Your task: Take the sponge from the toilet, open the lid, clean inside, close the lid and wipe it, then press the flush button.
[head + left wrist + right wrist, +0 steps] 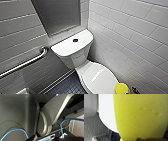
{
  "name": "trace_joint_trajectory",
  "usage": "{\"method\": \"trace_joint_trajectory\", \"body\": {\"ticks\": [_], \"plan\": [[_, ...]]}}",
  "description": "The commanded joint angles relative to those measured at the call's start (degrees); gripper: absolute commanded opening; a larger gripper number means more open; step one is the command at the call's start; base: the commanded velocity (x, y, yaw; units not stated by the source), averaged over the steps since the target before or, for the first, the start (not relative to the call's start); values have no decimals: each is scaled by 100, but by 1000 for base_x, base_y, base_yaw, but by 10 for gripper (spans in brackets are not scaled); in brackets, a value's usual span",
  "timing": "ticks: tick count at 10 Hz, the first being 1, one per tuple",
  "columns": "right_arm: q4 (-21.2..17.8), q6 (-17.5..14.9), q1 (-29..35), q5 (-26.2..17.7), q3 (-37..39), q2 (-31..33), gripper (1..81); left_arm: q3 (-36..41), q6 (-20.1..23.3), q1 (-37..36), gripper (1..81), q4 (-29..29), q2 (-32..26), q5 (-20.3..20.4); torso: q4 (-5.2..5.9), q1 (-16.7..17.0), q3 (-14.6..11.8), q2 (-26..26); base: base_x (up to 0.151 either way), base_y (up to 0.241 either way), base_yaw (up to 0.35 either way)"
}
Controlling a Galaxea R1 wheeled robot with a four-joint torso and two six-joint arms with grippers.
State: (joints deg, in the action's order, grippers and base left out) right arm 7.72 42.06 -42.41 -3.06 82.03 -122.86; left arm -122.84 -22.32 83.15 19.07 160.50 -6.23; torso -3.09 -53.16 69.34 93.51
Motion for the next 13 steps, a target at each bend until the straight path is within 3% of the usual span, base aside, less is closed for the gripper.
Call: {"method": "trace_joint_trajectory", "body": {"ticks": [1, 7, 8, 11, 12, 13], "plan": [[125, 30, 1088, -1108, -136, -196, 10, 164, 44, 83, 811, -43, -35, -449, 0, 0, 0, 0, 0, 0, 0], [125, 57, 2187, -1795, 638, -1314, 10, 164, 44, 66, 811, -52, -44, -449, 0, 0, 0, 0, 0, 0, 0], [125, 66, 2363, -1847, 787, -1533, 10, 156, 44, 66, 811, -52, -44, -449, 0, 0, 208, 0, 0, 0, 0], [107, 162, 2750, -1944, 1051, -2026, 10, 147, 44, 66, 811, -52, -53, -441, 0, 0, 477, -2, 0, 0, 0], [98, 198, 2838, -1944, 1165, -2176, 10, 138, 44, 66, 811, -52, -44, -441, 0, 0, 325, -2, 0, 0, 0], [81, 224, 2891, -1935, 1332, -2290, 10, 138, 44, 66, 811, -52, -53, -441, 0, -2, 367, -5, 0, 0, 0]]}}
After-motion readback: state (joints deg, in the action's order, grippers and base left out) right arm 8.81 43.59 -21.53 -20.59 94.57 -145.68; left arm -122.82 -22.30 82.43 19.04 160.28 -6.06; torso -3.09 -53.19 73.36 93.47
